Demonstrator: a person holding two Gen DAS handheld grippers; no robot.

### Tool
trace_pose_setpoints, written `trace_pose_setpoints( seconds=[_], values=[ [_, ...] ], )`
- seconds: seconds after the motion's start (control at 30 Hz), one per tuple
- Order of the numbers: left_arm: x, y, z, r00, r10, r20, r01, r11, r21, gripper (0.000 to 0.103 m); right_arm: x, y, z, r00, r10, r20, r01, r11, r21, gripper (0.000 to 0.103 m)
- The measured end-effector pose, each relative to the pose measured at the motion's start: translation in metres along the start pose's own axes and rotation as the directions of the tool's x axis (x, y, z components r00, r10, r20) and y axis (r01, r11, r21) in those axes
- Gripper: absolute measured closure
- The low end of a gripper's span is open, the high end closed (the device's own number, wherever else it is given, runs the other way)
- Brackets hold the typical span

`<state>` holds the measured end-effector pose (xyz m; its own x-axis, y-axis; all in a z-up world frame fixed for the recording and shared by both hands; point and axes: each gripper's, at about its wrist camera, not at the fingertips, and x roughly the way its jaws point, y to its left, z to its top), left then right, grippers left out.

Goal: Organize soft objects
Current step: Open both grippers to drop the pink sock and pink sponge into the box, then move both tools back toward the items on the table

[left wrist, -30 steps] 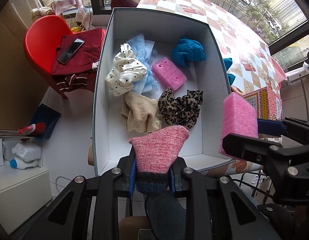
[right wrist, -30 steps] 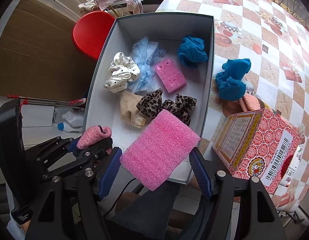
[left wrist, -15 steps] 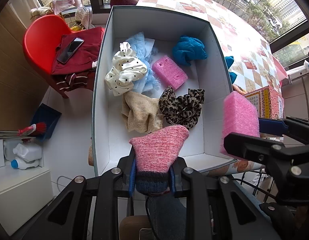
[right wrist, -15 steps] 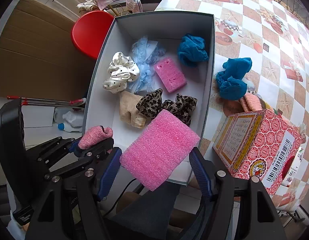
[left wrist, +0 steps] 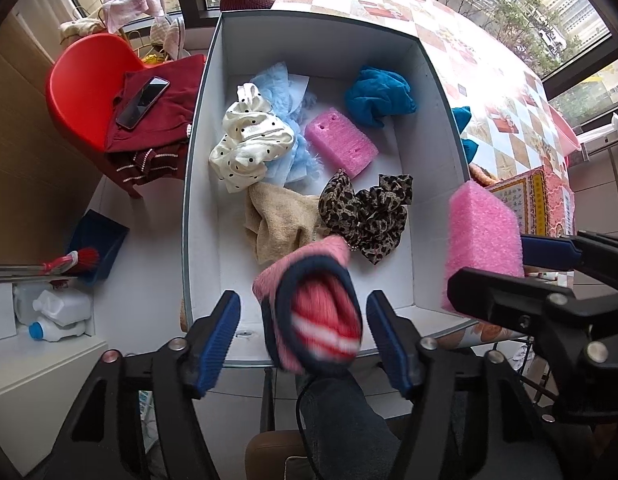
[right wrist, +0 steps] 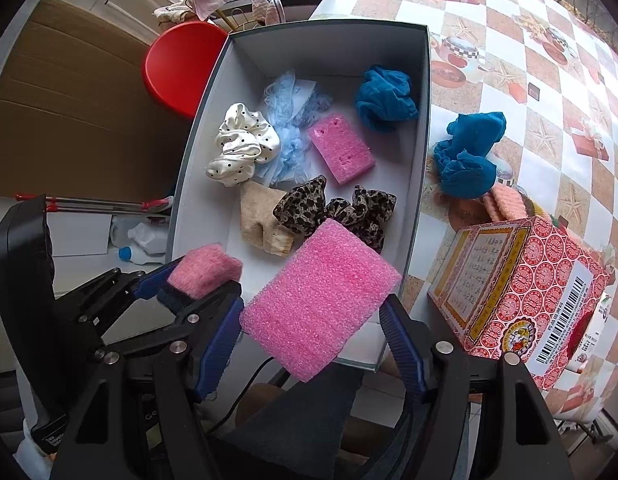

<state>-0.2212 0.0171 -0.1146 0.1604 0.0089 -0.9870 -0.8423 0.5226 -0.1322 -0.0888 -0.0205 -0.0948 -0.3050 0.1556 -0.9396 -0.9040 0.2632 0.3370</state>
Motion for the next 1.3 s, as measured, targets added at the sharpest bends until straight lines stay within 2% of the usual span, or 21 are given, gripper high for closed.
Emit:
trace_pose_setpoints(
  seconds=[0.03, 0.1, 0.13, 0.23, 0.27, 0.77, 1.3],
  values=[
    [0.000, 0.000, 0.000, 1.000, 0.011, -0.004, -0.011, 1.000, -0.001, 0.024, 0.000, 0.000, 0.000, 1.000, 0.002, -0.002, -0.002, 1.000, 0.001, 0.030],
    [-0.001, 0.000, 0.000, 1.000, 0.018, 0.005, -0.018, 1.000, -0.004, 0.021, 0.001, 0.000, 0.000, 1.000, 0.004, -0.004, -0.004, 1.000, 0.006, 0.018],
    [-0.002, 0.001, 0.000, 1.000, 0.014, 0.011, -0.014, 1.000, -0.009, 0.020, 0.001, -0.001, 0.000, 1.000, 0.004, -0.003, -0.004, 1.000, 0.008, 0.016],
    [-0.003, 0.004, 0.001, 1.000, 0.008, 0.023, -0.008, 1.000, -0.027, 0.005, -0.003, -0.001, 0.001, 1.000, 0.014, 0.009, -0.014, 1.000, 0.013, 0.014],
    [-0.003, 0.005, 0.002, 1.000, 0.009, 0.025, -0.008, 0.999, -0.032, 0.001, -0.004, -0.002, 0.001, 1.000, 0.016, 0.013, -0.016, 1.000, 0.014, 0.000],
    [-0.001, 0.009, 0.008, 1.000, -0.007, 0.009, 0.008, 0.998, -0.063, 0.001, -0.016, -0.006, 0.002, 0.998, 0.028, 0.062, -0.030, 0.999, 0.041, 0.000],
    [-0.008, 0.006, 0.019, 1.000, 0.023, 0.008, -0.022, 0.998, -0.063, 0.000, -0.024, -0.002, 0.007, 0.996, 0.048, 0.075, -0.050, 0.999, 0.021, 0.000]
  ],
)
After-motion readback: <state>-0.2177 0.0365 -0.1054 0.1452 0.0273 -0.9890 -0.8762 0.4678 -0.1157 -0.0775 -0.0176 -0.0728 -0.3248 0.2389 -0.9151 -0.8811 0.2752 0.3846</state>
